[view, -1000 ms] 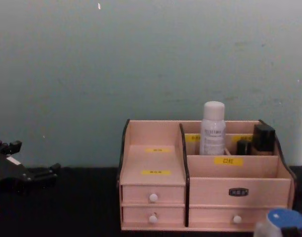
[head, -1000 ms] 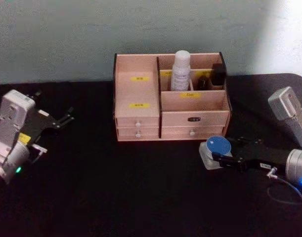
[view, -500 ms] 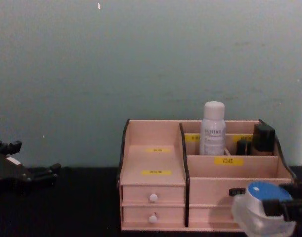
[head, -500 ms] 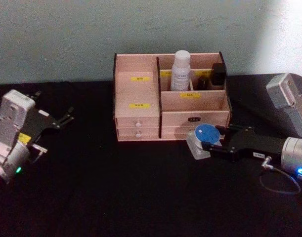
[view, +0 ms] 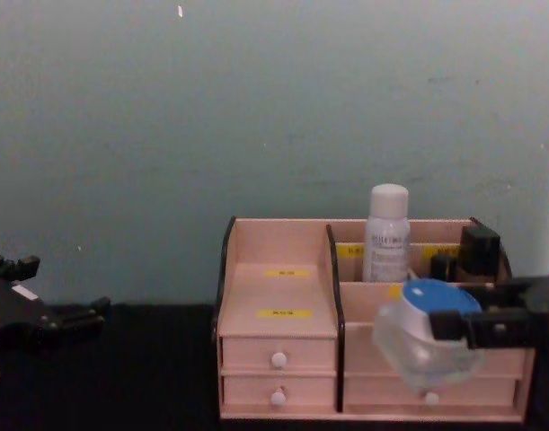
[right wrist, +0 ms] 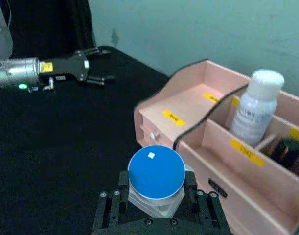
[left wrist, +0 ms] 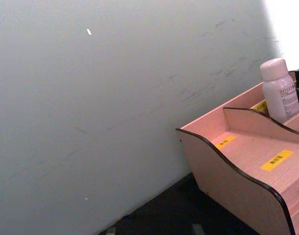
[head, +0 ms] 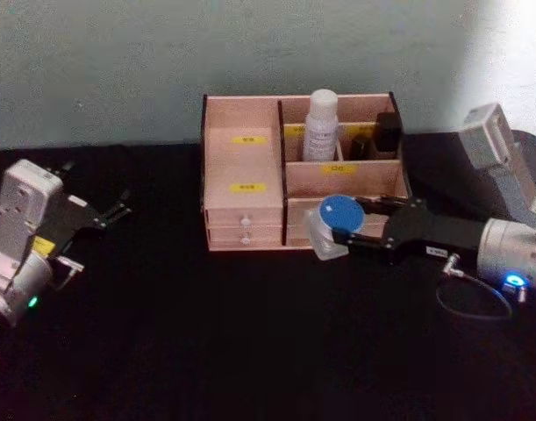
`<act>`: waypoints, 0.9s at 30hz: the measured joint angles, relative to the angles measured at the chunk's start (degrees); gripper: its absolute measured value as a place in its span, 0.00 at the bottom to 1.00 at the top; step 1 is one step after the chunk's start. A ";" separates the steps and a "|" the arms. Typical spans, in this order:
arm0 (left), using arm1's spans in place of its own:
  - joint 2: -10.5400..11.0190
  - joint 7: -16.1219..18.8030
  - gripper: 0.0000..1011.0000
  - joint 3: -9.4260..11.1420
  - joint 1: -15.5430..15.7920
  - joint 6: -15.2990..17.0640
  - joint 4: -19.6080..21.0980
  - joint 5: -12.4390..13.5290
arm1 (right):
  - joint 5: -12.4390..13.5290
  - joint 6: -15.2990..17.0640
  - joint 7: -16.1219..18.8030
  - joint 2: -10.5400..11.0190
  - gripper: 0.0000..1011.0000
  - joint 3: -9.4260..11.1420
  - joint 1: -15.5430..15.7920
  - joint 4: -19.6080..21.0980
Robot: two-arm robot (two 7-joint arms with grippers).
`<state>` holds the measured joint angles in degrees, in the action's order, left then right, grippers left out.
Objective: Pick up the facial cleanser and watermelon frost from the table and place them into the tiered storage box.
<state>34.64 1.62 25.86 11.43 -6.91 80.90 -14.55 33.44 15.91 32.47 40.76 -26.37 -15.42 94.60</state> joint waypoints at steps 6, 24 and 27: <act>0.00 0.00 0.99 0.00 0.00 0.00 0.00 0.00 | -1.14 -1.13 0.66 -1.72 0.68 -1.77 -3.08 -2.23; 0.00 0.00 0.99 0.00 0.00 0.00 0.00 0.00 | -5.27 -4.46 3.62 -10.70 0.68 -7.62 -14.64 -14.28; 0.00 0.00 0.99 0.00 0.00 0.00 0.00 0.00 | -5.66 -4.71 3.89 -11.94 0.68 -8.19 -15.96 -16.10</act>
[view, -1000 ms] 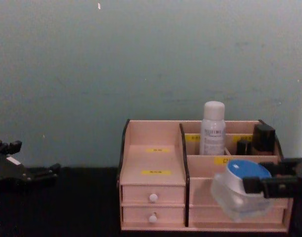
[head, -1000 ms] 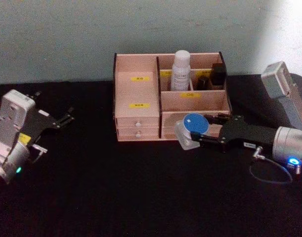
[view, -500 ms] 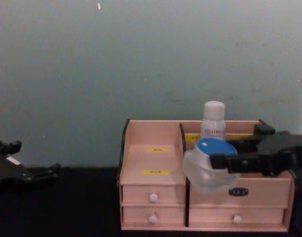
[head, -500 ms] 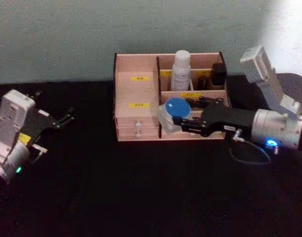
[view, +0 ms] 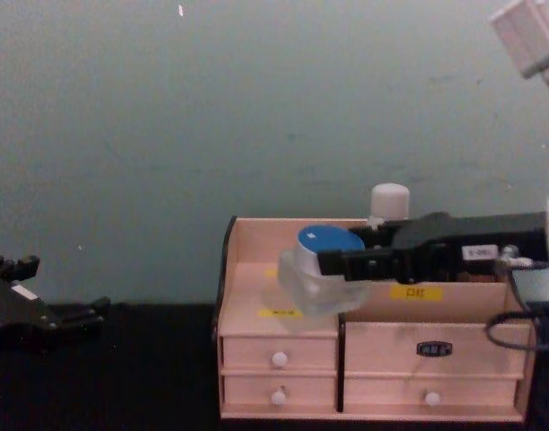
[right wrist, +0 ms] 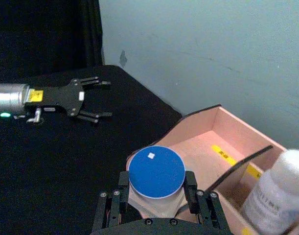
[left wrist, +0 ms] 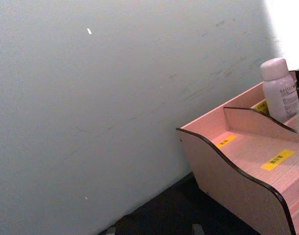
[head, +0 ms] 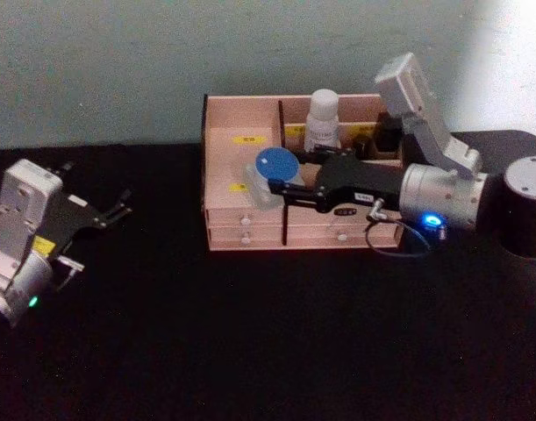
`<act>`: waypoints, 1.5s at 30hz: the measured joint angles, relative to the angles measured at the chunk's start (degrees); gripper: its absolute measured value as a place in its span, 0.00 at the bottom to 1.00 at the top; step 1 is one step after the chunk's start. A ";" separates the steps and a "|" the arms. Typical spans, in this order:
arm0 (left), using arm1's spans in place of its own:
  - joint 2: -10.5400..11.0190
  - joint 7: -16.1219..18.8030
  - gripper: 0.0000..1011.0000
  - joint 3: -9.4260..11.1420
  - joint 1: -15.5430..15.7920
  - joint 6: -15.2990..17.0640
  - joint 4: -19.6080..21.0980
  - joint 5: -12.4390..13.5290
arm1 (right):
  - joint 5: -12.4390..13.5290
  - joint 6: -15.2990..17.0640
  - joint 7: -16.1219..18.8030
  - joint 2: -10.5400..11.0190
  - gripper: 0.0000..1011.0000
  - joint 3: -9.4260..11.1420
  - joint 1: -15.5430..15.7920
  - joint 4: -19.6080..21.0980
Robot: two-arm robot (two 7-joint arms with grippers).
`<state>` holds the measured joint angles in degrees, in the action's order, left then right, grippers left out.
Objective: Pick up the facial cleanser and watermelon frost from the table and place them into the tiered storage box.
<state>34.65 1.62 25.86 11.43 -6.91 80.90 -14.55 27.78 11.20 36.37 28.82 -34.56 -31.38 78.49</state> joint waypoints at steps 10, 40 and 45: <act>0.00 0.00 0.99 0.00 0.00 0.00 0.00 0.00 | -1.23 -0.55 1.09 -4.32 0.68 -1.68 -4.63 -7.01; 0.00 0.00 0.99 0.00 0.00 0.00 0.00 0.00 | -3.70 -1.32 0.61 -11.20 0.68 -1.87 -9.10 -19.30; 0.00 0.00 0.99 0.00 0.00 0.00 0.00 0.00 | -3.71 -1.32 0.60 -11.18 0.68 -1.88 -9.10 -19.28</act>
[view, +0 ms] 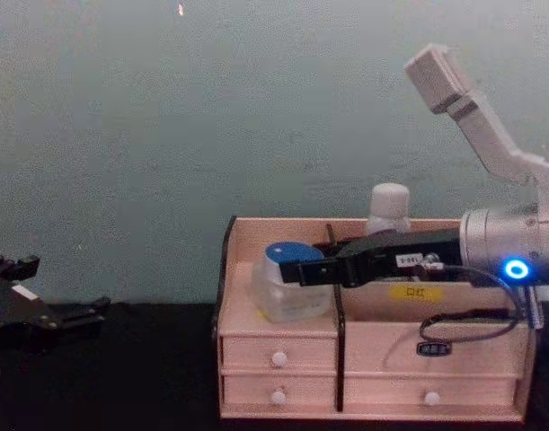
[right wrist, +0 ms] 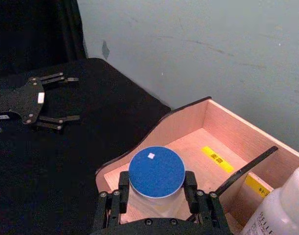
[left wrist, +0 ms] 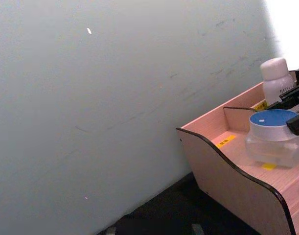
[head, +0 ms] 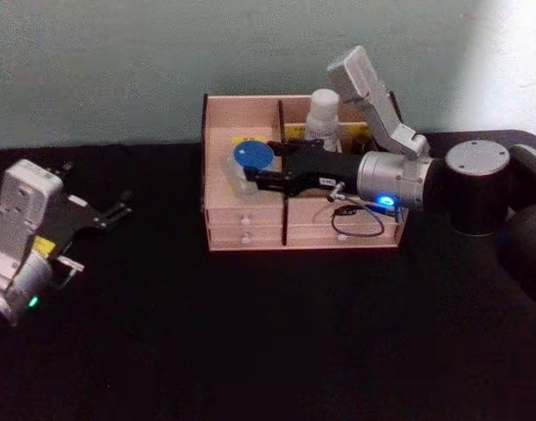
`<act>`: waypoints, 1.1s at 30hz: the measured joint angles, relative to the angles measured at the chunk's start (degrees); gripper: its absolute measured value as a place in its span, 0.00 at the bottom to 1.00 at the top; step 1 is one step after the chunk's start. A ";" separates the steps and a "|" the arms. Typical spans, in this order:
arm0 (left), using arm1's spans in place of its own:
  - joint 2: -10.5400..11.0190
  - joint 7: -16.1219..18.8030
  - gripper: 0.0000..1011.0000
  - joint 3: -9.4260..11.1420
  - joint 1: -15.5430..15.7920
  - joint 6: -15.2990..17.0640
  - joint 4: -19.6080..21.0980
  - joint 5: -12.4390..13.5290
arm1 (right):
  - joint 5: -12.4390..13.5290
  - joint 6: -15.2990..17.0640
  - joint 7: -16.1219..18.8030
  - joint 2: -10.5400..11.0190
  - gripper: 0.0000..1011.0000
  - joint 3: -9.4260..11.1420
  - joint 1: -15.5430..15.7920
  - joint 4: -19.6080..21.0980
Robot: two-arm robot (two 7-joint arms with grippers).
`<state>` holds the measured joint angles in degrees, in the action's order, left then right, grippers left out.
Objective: Pick up the facial cleanser and watermelon frost from the table and place them into the tiered storage box.
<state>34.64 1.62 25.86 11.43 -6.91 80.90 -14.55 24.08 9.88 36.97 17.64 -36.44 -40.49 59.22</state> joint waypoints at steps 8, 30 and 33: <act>0.00 0.00 0.99 0.00 0.00 0.00 0.00 0.00 | 0.00 0.04 0.01 0.07 0.68 -0.04 0.00 0.08; 0.00 0.00 0.99 0.00 0.00 0.00 0.00 0.00 | 0.05 0.12 0.10 0.15 0.99 -0.11 0.07 0.19; 0.00 0.00 0.99 0.00 0.00 0.00 0.00 0.00 | 0.05 0.12 0.06 0.24 0.99 -0.01 0.23 0.54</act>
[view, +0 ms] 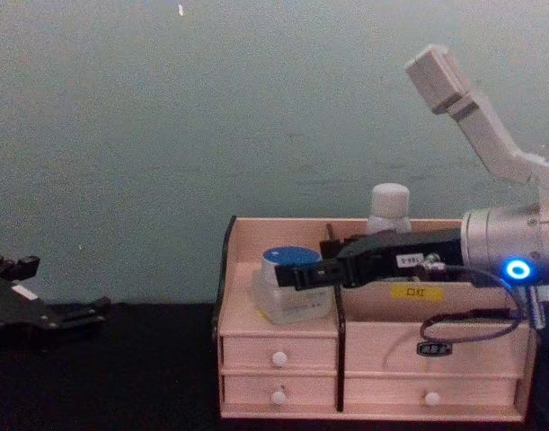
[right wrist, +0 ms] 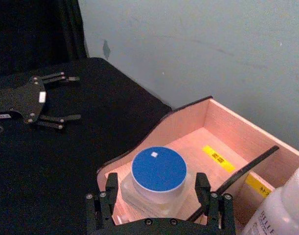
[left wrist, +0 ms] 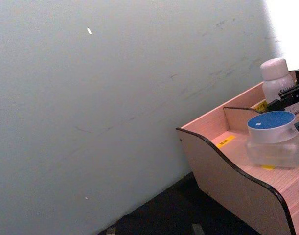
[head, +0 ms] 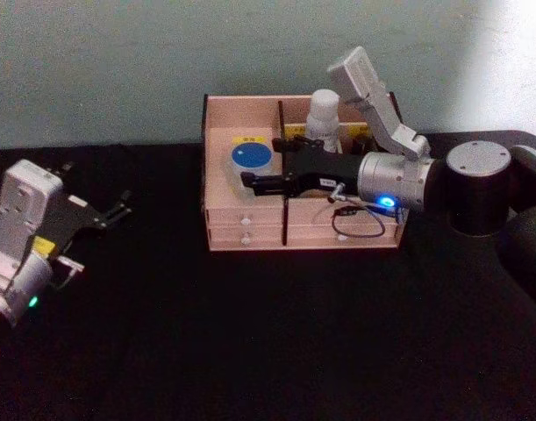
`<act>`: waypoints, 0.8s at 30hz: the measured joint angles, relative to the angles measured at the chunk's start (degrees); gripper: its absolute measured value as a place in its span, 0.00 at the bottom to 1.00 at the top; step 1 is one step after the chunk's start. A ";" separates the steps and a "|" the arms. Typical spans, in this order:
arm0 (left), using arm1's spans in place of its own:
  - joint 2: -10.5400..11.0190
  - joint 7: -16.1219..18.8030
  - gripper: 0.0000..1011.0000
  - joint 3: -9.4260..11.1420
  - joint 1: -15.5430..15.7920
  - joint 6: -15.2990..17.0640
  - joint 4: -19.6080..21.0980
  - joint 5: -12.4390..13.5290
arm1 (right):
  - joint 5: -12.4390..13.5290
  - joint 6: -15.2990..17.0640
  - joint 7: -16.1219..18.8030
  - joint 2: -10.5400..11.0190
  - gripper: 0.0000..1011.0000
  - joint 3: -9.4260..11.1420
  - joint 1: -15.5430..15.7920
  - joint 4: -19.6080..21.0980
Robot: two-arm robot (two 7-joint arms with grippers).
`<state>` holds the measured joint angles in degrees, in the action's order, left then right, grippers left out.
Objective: Pick up the facial cleanser and watermelon frost from the table and place them into the tiered storage box.
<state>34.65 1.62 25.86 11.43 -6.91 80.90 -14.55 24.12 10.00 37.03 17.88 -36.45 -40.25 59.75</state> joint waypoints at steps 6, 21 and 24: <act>0.00 0.00 0.99 0.00 0.00 0.00 0.00 0.00 | 0.22 -0.32 -0.93 1.11 0.99 1.30 1.69 3.97; 0.00 0.00 0.99 0.00 0.00 0.00 0.00 0.00 | 6.48 0.53 -2.82 10.14 0.99 7.45 12.89 21.88; 0.00 0.00 0.99 0.00 0.00 0.00 0.00 0.00 | 8.15 1.18 -4.21 13.48 0.99 9.40 16.68 25.73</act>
<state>34.65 1.62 25.86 11.43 -6.91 80.90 -14.55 32.27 11.18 32.83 31.36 -27.04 -23.57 85.48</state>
